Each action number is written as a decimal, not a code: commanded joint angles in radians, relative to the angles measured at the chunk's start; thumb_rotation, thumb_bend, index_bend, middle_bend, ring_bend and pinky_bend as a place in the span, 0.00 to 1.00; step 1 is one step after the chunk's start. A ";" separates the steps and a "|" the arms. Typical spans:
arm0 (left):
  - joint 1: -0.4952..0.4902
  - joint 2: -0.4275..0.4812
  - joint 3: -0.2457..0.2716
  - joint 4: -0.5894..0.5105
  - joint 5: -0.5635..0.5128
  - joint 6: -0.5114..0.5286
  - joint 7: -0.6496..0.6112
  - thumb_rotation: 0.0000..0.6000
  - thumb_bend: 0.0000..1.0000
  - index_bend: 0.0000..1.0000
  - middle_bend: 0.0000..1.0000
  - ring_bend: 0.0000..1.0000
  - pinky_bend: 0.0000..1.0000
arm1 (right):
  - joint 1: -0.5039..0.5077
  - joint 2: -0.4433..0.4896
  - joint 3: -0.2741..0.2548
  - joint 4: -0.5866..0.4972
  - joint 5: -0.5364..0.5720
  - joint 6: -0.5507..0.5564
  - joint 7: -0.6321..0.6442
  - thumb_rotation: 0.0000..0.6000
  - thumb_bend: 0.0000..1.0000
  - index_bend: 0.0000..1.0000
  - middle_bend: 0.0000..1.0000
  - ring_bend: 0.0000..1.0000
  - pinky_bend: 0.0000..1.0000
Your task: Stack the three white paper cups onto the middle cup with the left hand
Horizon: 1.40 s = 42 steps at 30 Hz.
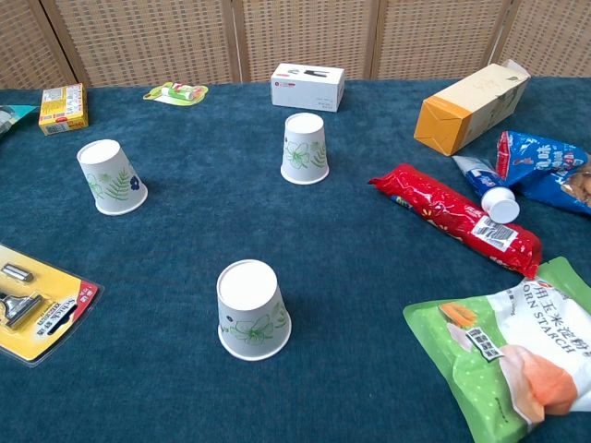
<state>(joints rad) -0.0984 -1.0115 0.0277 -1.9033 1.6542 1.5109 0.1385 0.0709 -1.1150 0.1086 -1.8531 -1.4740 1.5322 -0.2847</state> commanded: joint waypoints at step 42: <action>-0.428 -0.268 -0.069 -0.092 -0.216 -0.662 0.375 0.96 0.34 0.00 0.00 0.00 0.09 | -0.081 0.057 -0.037 -0.001 -0.033 0.082 0.122 0.96 0.28 0.00 0.08 0.00 0.33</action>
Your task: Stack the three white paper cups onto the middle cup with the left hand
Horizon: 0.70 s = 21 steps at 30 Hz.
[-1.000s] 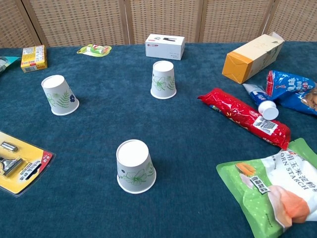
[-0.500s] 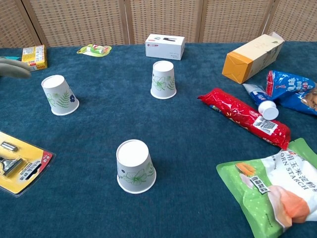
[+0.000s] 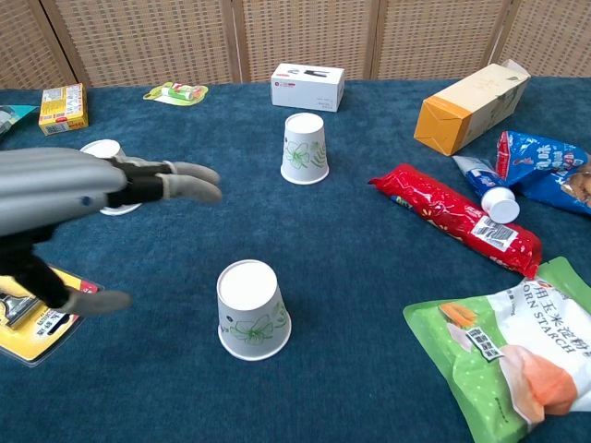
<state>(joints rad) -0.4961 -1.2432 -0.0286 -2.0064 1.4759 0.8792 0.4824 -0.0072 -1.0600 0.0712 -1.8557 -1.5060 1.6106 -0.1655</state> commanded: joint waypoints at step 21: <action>-0.188 -0.346 -0.030 0.200 -0.198 -0.068 0.112 1.00 0.35 0.15 0.04 0.05 0.38 | -0.049 0.029 -0.001 0.027 0.011 0.044 0.065 0.97 0.28 0.00 0.07 0.00 0.33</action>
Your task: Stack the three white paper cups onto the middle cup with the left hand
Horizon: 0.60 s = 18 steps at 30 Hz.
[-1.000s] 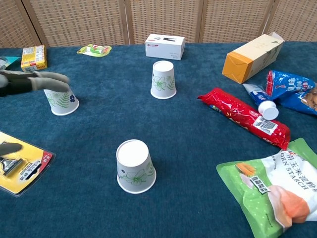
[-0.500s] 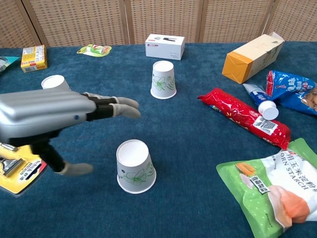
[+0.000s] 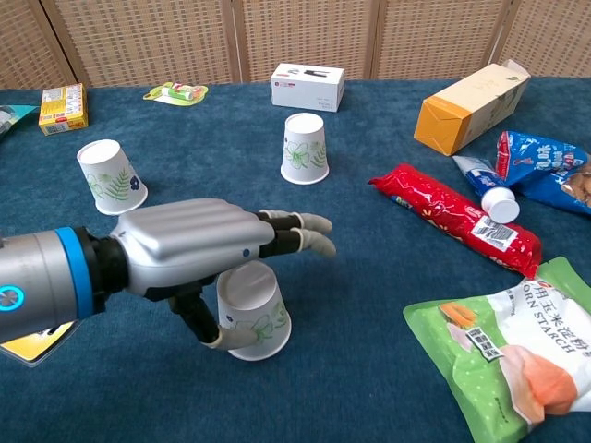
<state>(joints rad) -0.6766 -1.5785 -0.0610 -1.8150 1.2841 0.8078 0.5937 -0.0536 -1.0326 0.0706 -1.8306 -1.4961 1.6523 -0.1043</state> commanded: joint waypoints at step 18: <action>-0.019 -0.016 0.037 0.032 0.006 0.065 -0.062 1.00 0.35 0.34 0.24 0.30 0.56 | -0.012 0.010 0.000 -0.018 -0.011 0.004 -0.004 0.98 0.28 0.00 0.07 0.00 0.33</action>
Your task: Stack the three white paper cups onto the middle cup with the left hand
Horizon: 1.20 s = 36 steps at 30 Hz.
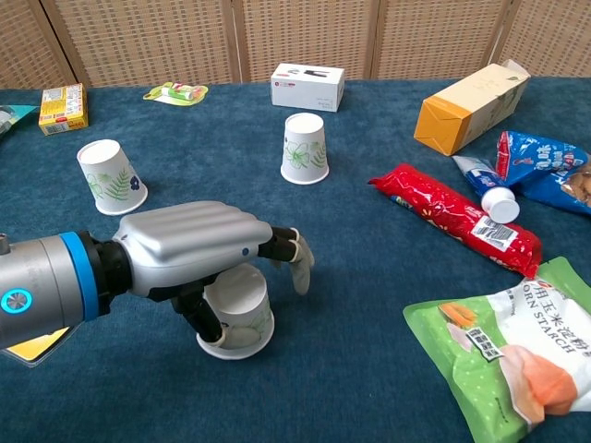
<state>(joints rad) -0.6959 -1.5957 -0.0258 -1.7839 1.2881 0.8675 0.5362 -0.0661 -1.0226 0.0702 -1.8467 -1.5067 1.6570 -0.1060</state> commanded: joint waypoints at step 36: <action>-0.132 0.132 -0.256 0.095 -0.141 0.025 -0.278 1.00 0.35 0.33 0.24 0.29 0.55 | 0.005 -0.001 0.004 -0.016 0.010 -0.024 -0.031 0.98 0.28 0.00 0.08 0.00 0.33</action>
<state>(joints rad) -0.8095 -1.4509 -0.2672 -1.7103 1.1650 0.9060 0.2629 -0.0605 -1.0244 0.0750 -1.8631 -1.4972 1.6328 -0.1366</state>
